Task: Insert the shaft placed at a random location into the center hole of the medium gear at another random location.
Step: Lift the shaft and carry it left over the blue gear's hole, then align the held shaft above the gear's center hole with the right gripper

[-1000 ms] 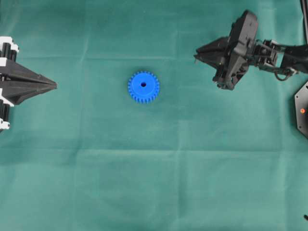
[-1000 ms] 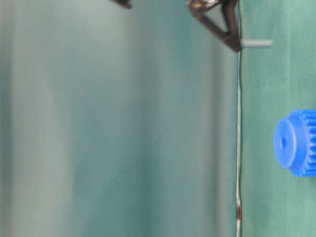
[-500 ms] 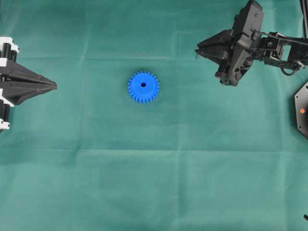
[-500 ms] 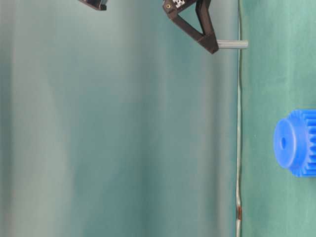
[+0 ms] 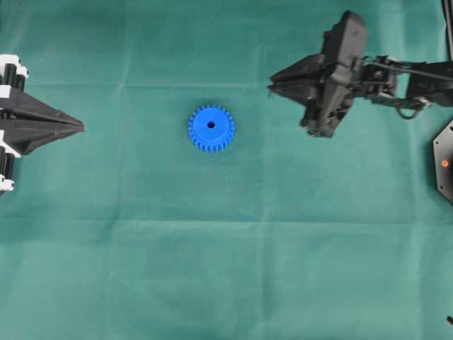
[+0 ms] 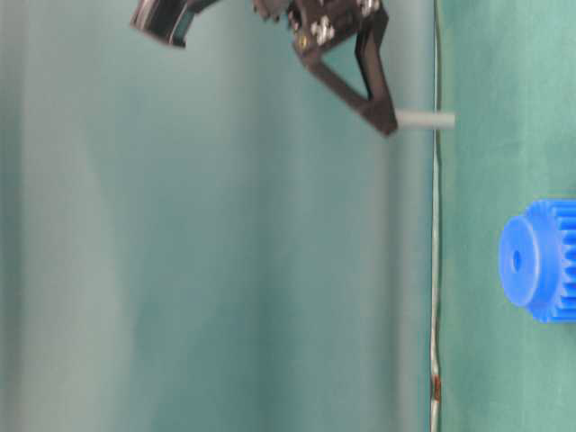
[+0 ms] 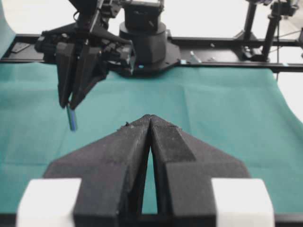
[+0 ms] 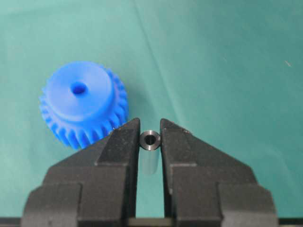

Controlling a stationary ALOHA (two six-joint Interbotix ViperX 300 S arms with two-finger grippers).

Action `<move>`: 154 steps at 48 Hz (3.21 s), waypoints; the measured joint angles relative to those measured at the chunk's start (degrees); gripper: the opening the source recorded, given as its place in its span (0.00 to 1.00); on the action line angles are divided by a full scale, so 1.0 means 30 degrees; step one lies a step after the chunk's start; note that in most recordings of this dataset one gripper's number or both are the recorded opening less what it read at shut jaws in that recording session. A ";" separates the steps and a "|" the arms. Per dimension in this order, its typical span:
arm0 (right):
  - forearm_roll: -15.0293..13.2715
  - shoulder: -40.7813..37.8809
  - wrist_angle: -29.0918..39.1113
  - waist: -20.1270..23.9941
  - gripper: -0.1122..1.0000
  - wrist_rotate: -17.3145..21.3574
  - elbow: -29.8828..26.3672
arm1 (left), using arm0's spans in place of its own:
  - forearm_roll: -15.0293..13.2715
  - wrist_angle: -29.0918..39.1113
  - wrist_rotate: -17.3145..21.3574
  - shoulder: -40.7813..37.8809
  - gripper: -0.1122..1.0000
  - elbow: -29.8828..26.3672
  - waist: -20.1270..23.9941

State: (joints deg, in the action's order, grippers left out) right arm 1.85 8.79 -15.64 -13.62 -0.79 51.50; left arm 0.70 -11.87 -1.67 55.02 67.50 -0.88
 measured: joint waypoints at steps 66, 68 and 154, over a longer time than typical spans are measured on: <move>0.0439 -0.6035 -0.0234 0.2051 0.22 0.0029 -0.5391 | 0.0000 0.0205 -0.0029 0.0029 0.10 0.0000 -0.0029; 0.0498 -0.6064 -0.0293 0.2051 0.22 0.0029 -0.5420 | 0.0000 0.0234 -0.0029 0.0000 0.10 0.0000 -0.0029; 0.0645 -0.6416 -0.0791 0.2285 0.22 0.0029 -0.5449 | 0.0000 0.0264 -0.0029 0.0000 0.10 0.0000 -0.0029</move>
State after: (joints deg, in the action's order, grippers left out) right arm 3.78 -10.46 -18.02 -6.77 -0.70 35.16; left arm 0.70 -11.07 -1.76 55.02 67.50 -0.97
